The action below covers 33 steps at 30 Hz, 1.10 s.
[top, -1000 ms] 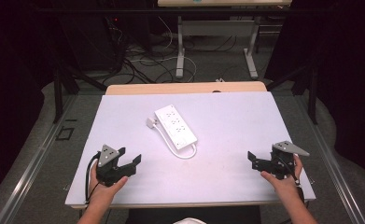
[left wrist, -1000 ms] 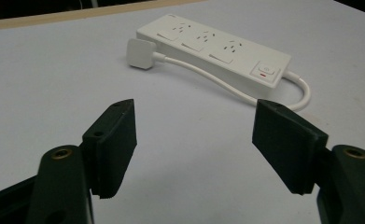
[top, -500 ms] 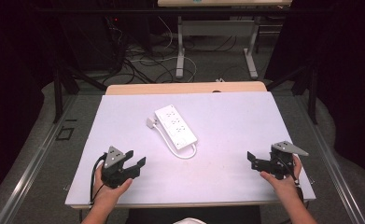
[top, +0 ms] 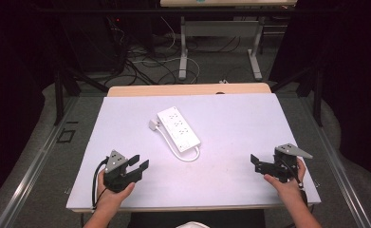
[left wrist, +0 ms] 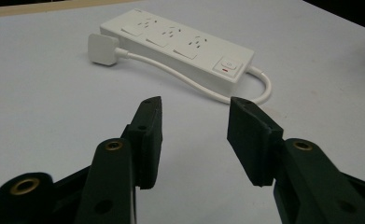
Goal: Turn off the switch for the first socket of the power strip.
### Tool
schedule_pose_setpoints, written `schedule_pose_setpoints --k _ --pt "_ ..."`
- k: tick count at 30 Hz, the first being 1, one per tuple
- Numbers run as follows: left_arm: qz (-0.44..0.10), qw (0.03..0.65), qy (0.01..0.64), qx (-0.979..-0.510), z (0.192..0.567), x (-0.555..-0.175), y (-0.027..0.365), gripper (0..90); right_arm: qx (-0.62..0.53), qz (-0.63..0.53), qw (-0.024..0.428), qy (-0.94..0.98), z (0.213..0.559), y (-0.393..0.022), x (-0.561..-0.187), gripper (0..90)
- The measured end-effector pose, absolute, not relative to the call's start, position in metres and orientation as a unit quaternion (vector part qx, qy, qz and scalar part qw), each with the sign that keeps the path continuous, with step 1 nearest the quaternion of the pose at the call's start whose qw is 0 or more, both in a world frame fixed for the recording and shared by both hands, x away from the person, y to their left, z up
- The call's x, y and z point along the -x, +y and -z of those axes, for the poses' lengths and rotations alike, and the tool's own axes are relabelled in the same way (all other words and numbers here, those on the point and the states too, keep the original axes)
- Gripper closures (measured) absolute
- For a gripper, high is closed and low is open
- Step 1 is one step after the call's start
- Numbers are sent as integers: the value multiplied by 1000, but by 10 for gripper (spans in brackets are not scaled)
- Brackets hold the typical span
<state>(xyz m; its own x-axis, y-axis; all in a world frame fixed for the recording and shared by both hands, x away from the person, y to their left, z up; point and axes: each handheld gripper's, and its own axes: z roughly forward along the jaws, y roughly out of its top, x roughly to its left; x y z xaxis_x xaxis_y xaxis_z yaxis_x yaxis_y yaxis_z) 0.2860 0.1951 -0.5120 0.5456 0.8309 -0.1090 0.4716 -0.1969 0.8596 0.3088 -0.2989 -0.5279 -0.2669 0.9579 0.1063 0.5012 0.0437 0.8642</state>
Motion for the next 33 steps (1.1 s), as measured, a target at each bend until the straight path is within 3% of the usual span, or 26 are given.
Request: schedule_pose_setpoints --k 19,33 --pt "-159 438 453 -760 513 -288 187 891 -543 -430 266 670 529 -299 -309 17" --pt "-130 424 469 -763 515 -295 170 900 -545 -431 259 670 529 -299 -310 19"
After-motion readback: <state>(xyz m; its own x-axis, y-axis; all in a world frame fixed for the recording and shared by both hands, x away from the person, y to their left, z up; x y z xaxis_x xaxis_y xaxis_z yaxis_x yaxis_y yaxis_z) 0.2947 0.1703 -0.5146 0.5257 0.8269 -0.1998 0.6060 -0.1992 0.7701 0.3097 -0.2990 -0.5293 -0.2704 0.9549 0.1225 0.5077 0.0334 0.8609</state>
